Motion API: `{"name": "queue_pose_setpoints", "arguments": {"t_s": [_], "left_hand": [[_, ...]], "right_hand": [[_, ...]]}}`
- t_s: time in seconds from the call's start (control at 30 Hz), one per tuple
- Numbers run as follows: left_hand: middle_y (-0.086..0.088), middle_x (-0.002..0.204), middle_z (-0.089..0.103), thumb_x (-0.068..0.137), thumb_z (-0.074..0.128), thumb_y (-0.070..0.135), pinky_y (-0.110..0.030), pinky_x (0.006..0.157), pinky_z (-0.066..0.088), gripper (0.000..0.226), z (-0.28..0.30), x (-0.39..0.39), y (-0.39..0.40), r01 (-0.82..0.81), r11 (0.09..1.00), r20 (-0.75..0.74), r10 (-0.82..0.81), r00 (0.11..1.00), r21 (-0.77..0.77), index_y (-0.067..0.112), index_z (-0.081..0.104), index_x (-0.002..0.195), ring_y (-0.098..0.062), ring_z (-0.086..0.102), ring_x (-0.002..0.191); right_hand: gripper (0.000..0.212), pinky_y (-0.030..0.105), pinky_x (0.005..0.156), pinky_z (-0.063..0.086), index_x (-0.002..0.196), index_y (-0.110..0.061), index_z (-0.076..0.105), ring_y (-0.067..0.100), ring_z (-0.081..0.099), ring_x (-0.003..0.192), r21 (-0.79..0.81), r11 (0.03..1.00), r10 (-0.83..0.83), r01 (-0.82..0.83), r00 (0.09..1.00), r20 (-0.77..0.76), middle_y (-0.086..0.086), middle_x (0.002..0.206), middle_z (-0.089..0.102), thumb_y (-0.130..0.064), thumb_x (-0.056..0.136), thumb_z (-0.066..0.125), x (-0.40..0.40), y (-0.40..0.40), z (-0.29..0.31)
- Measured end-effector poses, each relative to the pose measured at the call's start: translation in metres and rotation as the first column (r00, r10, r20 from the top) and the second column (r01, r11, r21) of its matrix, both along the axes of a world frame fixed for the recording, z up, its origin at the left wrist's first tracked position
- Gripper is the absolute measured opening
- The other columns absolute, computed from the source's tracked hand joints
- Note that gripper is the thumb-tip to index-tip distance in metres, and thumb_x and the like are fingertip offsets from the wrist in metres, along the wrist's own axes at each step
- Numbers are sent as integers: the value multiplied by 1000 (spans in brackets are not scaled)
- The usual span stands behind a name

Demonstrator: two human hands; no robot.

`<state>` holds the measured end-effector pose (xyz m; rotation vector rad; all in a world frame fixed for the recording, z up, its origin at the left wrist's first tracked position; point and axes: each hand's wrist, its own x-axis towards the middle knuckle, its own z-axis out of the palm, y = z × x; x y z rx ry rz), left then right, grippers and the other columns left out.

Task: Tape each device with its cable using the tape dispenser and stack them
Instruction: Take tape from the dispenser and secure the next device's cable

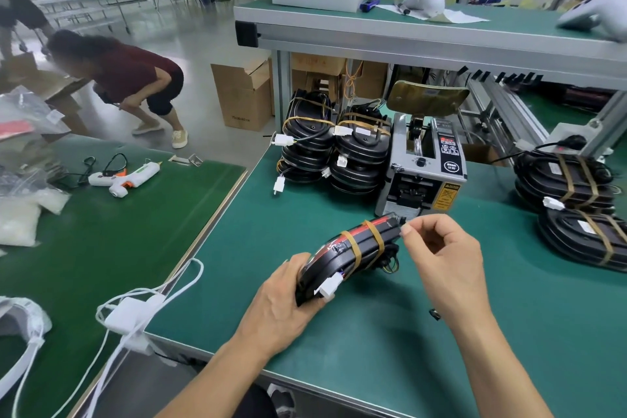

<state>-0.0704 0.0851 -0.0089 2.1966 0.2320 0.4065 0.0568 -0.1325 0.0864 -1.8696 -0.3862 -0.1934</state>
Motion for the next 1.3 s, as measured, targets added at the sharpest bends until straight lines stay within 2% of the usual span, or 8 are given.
{"name": "queue_pose_setpoints", "arguments": {"t_s": [0.2, 0.37, 0.53, 0.63, 0.77, 0.87, 1.0, 1.3], "left_hand": [[14, 106, 65, 88, 55, 87, -33, 88, 53, 59, 2, -1, 0, -5, 1000, -11, 6, 1000, 11, 36, 55, 120, -12, 61, 99], [15, 105, 63, 91, 69, 65, -34, 87, 53, 44, -2, 0, 2, 7, 1000, -22, -6, 1000, 25, 39, 53, 124, -11, 59, 96], [14, 106, 64, 91, 66, 68, -34, 87, 53, 45, -2, 0, 1, 0, 1000, -12, 0, 1000, 22, 42, 53, 124, -11, 60, 98], [12, 108, 65, 90, 66, 69, -37, 89, 53, 48, -3, 1, 2, -5, 1000, -19, 5, 1000, 18, 39, 54, 125, -15, 62, 100], [12, 108, 65, 89, 62, 76, -38, 88, 54, 52, -2, 0, 1, -6, 1000, -22, 7, 1000, 14, 39, 54, 125, -16, 62, 101], [13, 109, 66, 89, 63, 75, -39, 88, 54, 51, -1, 0, 1, -9, 1000, -25, 10, 1000, 14, 41, 53, 125, -16, 63, 101], [14, 110, 66, 88, 64, 72, -39, 89, 54, 50, 0, 0, 1, -14, 1000, -38, 15, 999, 15, 41, 53, 125, -15, 63, 101], [13, 110, 66, 89, 64, 72, -38, 89, 54, 51, 0, -1, 1, -12, 1000, -44, 12, 999, 14, 40, 53, 128, -15, 63, 101]], "right_hand": [[20, 24, 77, 48, 82, -26, 63, 2, 61, 84, -288, 953, -23, 90, 974, 225, -13, 88, 61, -10, 91, 72, 3, 3, 0], [20, 26, 76, 49, 82, -24, 62, 4, 61, 81, -326, 938, -28, 118, 962, 270, -12, 87, 59, -9, 90, 72, 8, 8, 2], [20, 7, 67, 43, 77, -31, 69, 0, 62, 72, -107, 993, -43, 43, 999, 5, -16, 79, 69, -17, 91, 74, 10, 2, 2], [15, 16, 67, 46, 81, -32, 71, -2, 56, 64, 66, 998, 10, -1, 992, -130, -18, 71, 67, -23, 93, 74, 10, -5, -1], [17, 32, 79, 53, 83, -26, 74, 12, 70, 84, 199, 979, 89, -38, 964, -252, -1, 82, 74, -15, 96, 71, 9, -8, -4], [18, 29, 74, 51, 86, -19, 72, 22, 76, 95, 321, 945, 170, -58, 928, -331, 3, 86, 76, -7, 98, 66, 10, -5, -1], [26, 21, 62, 51, 80, -14, 67, 19, 73, 80, 528, 847, 313, -62, 861, -400, 3, 78, 69, -17, 104, 57, 13, -3, 7], [11, 25, 62, 49, 92, -15, 72, 18, 65, 66, 466, 879, 327, -102, 840, -433, 11, 82, 71, -7, 98, 67, 28, -1, 1]]}}
